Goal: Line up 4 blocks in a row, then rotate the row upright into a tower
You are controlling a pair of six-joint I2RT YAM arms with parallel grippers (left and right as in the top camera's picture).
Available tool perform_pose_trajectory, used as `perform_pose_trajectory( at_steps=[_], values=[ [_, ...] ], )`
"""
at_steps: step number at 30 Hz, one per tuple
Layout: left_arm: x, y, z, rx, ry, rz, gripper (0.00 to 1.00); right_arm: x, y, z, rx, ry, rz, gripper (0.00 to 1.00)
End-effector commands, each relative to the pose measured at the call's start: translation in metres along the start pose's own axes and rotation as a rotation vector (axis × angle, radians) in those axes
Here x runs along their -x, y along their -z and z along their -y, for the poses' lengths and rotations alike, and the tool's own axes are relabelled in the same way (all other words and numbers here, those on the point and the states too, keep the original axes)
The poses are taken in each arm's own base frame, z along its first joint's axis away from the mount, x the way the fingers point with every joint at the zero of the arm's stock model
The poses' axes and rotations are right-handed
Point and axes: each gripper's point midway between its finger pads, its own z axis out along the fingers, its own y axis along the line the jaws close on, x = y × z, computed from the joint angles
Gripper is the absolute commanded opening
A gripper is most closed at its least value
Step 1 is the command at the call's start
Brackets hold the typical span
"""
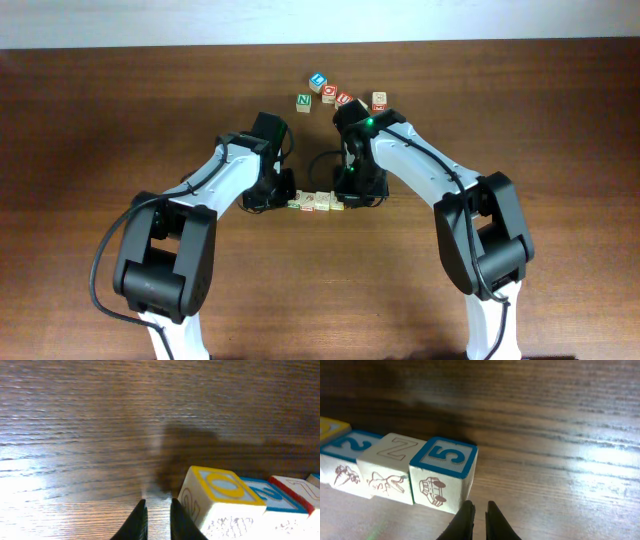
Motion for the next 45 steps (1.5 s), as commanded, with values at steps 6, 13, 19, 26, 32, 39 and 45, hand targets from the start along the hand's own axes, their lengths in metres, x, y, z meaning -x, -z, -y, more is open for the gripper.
perform_pose_trajectory(
  at_steps=[6,13,19,26,32,39,45],
  values=[
    [-0.002,-0.002,0.008,-0.026,-0.027,-0.013,0.46,0.008,0.021,0.001,0.026,0.000,0.006,0.12],
    [0.010,0.011,0.010,-0.010,-0.054,0.014,0.39,0.012,0.028,-0.003,0.032,0.022,0.022,0.12],
    [0.038,0.043,-0.016,0.048,-0.004,0.055,0.23,0.037,0.050,-0.010,0.021,0.072,0.131,0.13],
    [0.095,0.061,-0.017,-0.003,-0.232,0.243,0.17,0.026,0.049,0.010,-0.071,-0.067,0.095,0.12],
    [0.080,0.034,0.006,-0.005,-0.322,0.181,0.06,0.004,0.024,0.023,-0.102,-0.123,0.014,0.12],
    [0.067,0.022,0.026,-0.030,-0.355,0.142,0.05,-0.005,-0.005,0.019,-0.038,-0.117,-0.018,0.12],
    [0.053,0.005,0.037,-0.075,-0.314,0.079,0.06,0.003,-0.009,0.013,-0.017,-0.101,0.017,0.12]
  ],
)
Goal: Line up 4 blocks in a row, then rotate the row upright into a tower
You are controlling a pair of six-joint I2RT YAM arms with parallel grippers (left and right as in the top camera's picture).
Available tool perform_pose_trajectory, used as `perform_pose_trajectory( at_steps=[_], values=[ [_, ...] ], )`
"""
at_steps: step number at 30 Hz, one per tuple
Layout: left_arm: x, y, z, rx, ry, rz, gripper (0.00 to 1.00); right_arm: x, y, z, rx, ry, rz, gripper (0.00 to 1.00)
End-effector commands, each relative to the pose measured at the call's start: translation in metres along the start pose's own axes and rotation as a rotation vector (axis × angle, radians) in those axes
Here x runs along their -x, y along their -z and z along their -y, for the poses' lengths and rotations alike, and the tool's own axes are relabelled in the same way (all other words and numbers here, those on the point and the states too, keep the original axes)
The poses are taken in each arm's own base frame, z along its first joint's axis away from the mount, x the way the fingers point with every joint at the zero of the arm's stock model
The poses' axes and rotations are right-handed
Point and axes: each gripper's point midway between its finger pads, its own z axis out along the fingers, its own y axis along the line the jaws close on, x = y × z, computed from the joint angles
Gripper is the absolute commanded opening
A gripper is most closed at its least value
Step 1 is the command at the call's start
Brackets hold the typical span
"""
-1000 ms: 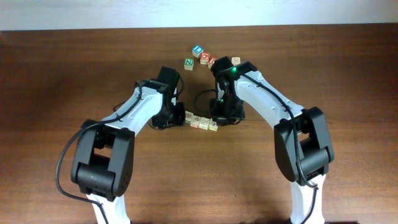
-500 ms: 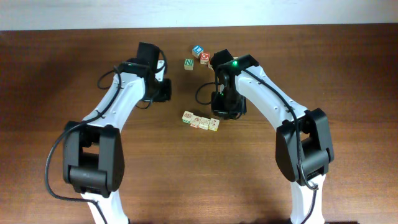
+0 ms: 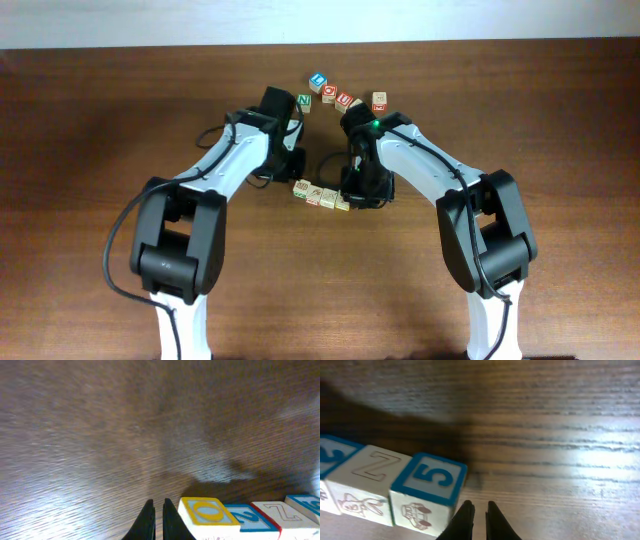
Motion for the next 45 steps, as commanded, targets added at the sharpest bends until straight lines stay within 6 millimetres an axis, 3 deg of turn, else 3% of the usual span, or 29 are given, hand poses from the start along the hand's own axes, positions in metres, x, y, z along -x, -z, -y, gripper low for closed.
perform_pose_trajectory(
  at_steps=[1,12,15,16,20,22,24,26,34,39,45],
  values=[
    [-0.001,-0.001,0.011,-0.065,0.017,-0.015,0.06,0.000,-0.001,-0.005,0.014,0.004,0.008,0.12],
    [-0.016,-0.002,0.029,-0.106,0.003,-0.072,0.06,0.005,-0.001,-0.009,0.029,0.036,0.027,0.12],
    [-0.015,-0.001,-0.006,0.034,0.059,-0.064,0.08,0.004,-0.001,-0.008,0.028,0.042,0.025,0.12],
    [-0.016,0.002,-0.026,0.070,0.096,-0.073,0.09,0.004,-0.001,-0.008,0.027,0.043,0.024,0.12],
    [-0.018,0.009,-0.061,0.072,0.197,-0.085,0.04,0.004,-0.001,-0.008,0.027,0.051,0.025,0.12],
    [-0.028,0.013,-0.056,-0.003,0.231,-0.133,0.00,0.004,-0.001,-0.008,0.027,0.054,0.025,0.12],
    [-0.045,0.014,-0.030,-0.119,0.243,-0.212,0.00,0.004,-0.001,-0.008,0.026,0.054,0.023,0.12],
    [-0.055,0.011,-0.018,-0.131,0.224,-0.248,0.04,0.004,-0.001,-0.008,0.026,0.058,0.022,0.12],
    [-0.040,0.006,0.001,-0.167,0.186,-0.189,0.08,0.003,-0.001,-0.008,0.026,0.068,0.021,0.12],
    [-0.050,0.003,0.030,-0.172,0.116,-0.220,0.10,0.002,-0.001,-0.007,0.022,0.067,0.015,0.12],
    [-0.051,0.002,0.034,-0.166,0.137,-0.222,0.10,0.001,-0.001,-0.006,0.020,0.067,0.013,0.12]
  ],
)
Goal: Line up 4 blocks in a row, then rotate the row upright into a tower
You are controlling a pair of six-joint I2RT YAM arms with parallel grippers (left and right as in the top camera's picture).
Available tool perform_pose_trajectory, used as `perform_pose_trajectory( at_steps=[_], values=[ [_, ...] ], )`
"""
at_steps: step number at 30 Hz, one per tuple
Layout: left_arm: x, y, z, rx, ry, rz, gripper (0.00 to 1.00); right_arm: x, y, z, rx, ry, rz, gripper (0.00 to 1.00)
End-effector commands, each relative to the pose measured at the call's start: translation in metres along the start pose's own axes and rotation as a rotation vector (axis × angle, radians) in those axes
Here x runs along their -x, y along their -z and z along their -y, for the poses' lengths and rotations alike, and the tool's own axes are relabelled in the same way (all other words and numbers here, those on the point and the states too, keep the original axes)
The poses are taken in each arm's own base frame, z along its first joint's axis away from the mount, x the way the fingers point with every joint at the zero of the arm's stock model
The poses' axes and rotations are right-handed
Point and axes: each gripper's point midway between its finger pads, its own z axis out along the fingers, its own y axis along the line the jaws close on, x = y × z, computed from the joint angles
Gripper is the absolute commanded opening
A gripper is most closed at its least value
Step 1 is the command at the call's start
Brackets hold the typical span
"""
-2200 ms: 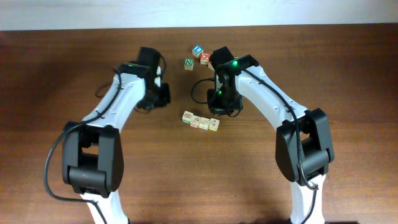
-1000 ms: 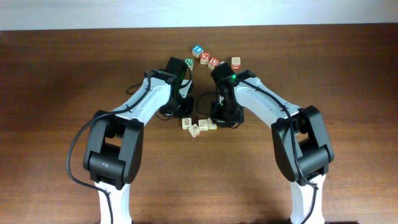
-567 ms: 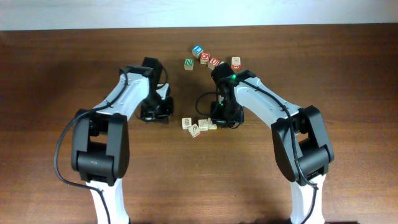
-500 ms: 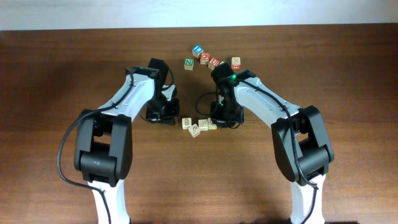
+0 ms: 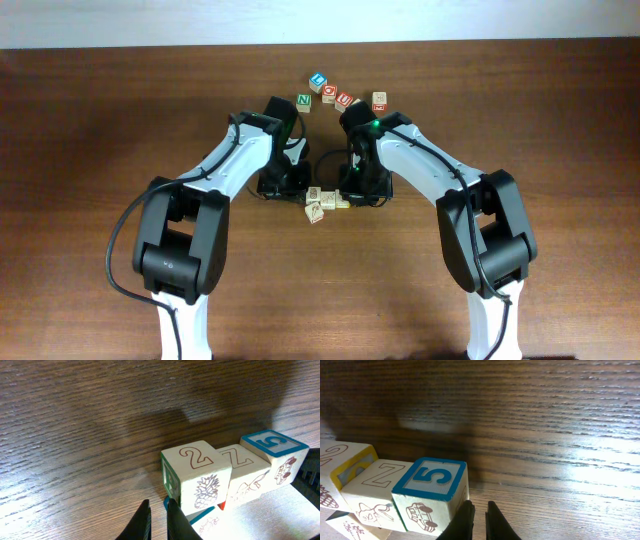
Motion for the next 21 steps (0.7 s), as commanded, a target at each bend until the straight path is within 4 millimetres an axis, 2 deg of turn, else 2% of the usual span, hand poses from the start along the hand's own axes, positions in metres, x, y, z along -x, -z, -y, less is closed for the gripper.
perform_pose_trajectory(
  at_steps=[1,5,7,9,11,12,14,15,17,18,21],
  values=[
    [-0.002,-0.003,0.000,-0.009,0.022,-0.012,0.10,-0.004,-0.001,-0.002,0.003,0.010,-0.007,0.12],
    [0.004,0.001,-0.028,0.125,0.035,0.022,0.10,-0.001,0.002,0.000,-0.003,0.021,-0.002,0.12],
    [0.008,0.014,-0.045,0.174,0.069,0.027,0.09,0.004,0.014,0.002,-0.001,0.018,0.002,0.12],
    [0.016,0.047,-0.068,0.268,0.111,0.045,0.10,0.010,0.034,0.000,0.003,0.032,0.020,0.13],
    [0.024,0.067,-0.076,0.307,0.125,0.075,0.09,0.010,0.050,-0.006,0.010,0.055,0.035,0.17],
    [0.035,0.081,-0.082,0.307,0.143,0.115,0.10,0.009,0.058,-0.010,0.015,0.067,0.044,0.19],
    [0.053,0.105,-0.104,0.297,0.201,0.194,0.20,-0.001,0.071,-0.026,0.036,0.133,0.066,0.25],
    [0.058,0.114,-0.118,0.295,0.236,0.221,0.33,-0.006,0.074,-0.035,0.040,0.164,0.071,0.29],
    [0.061,0.127,-0.151,0.295,0.309,0.258,0.46,-0.017,0.067,-0.055,0.036,0.244,0.070,0.39],
    [0.058,0.133,-0.171,0.295,0.357,0.265,0.50,-0.020,0.061,-0.062,0.024,0.271,0.078,0.41],
    [0.047,0.146,-0.211,0.297,0.455,0.275,0.52,-0.024,0.042,-0.083,-0.040,0.343,0.120,0.41]
  ],
)
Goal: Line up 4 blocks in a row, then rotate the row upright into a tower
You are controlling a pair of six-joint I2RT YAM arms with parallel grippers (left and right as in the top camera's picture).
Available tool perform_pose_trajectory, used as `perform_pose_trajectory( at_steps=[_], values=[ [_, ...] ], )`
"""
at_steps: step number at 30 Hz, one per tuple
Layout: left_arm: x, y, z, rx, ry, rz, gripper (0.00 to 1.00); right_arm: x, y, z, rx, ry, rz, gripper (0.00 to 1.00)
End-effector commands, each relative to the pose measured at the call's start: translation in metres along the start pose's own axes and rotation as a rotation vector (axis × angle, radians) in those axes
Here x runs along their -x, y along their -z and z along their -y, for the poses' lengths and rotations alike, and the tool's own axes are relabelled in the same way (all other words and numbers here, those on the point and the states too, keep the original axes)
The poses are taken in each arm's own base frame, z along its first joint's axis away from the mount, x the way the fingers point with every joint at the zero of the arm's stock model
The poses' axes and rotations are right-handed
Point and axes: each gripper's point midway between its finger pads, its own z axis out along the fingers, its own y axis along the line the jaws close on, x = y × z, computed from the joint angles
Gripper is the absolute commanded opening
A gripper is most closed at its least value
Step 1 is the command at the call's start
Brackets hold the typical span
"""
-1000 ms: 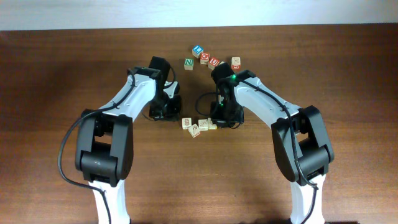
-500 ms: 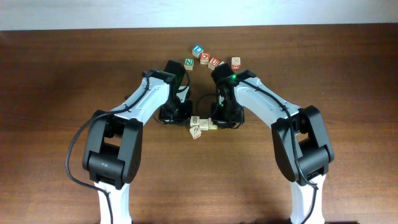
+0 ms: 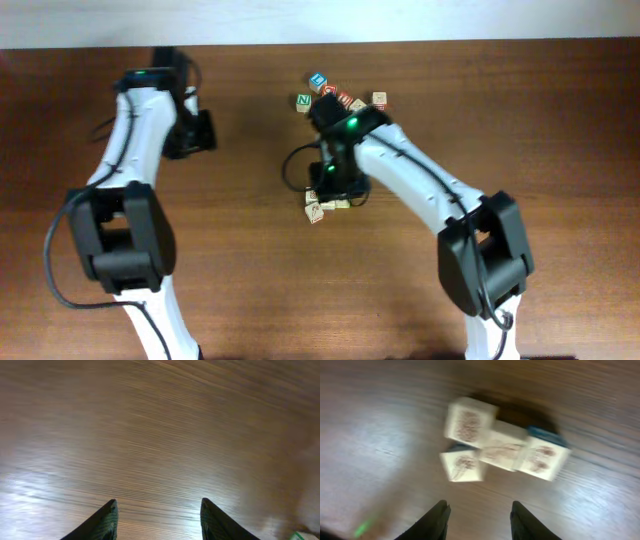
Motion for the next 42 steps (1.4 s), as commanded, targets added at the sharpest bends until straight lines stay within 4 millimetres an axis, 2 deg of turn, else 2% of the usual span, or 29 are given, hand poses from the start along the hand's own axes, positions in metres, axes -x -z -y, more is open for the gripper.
perform_pose_trajectory(
  at_steps=[1,4,7,13,29,31,37,42],
  values=[
    [0.009,0.006,-0.040,0.021,0.090,0.012,0.52,0.001,-0.012,-0.010,-0.110,0.054,0.042,0.41],
    [0.008,0.006,-0.051,0.026,0.114,0.003,0.52,0.002,-0.025,-0.007,-0.173,0.075,0.048,0.41],
    [0.008,0.006,-0.050,0.026,0.114,0.002,0.53,0.002,-0.038,-0.005,-0.179,0.074,0.033,0.42],
    [0.007,0.005,-0.049,0.026,0.109,-0.001,0.53,-0.003,-0.048,-0.003,-0.172,0.073,0.019,0.42],
    [0.007,0.005,-0.049,0.026,0.109,-0.001,0.53,-0.006,-0.060,-0.003,-0.149,0.058,0.016,0.40],
    [0.007,0.005,-0.049,0.026,0.109,-0.001,0.53,-0.006,-0.060,-0.004,-0.148,0.055,0.017,0.35],
    [0.007,0.005,-0.049,0.026,0.109,-0.001,0.53,-0.010,-0.063,-0.019,-0.140,0.078,0.028,0.30],
    [0.007,0.005,-0.049,0.026,0.109,-0.001,0.53,-0.010,-0.062,-0.013,-0.175,0.031,0.038,0.27]
  ],
)
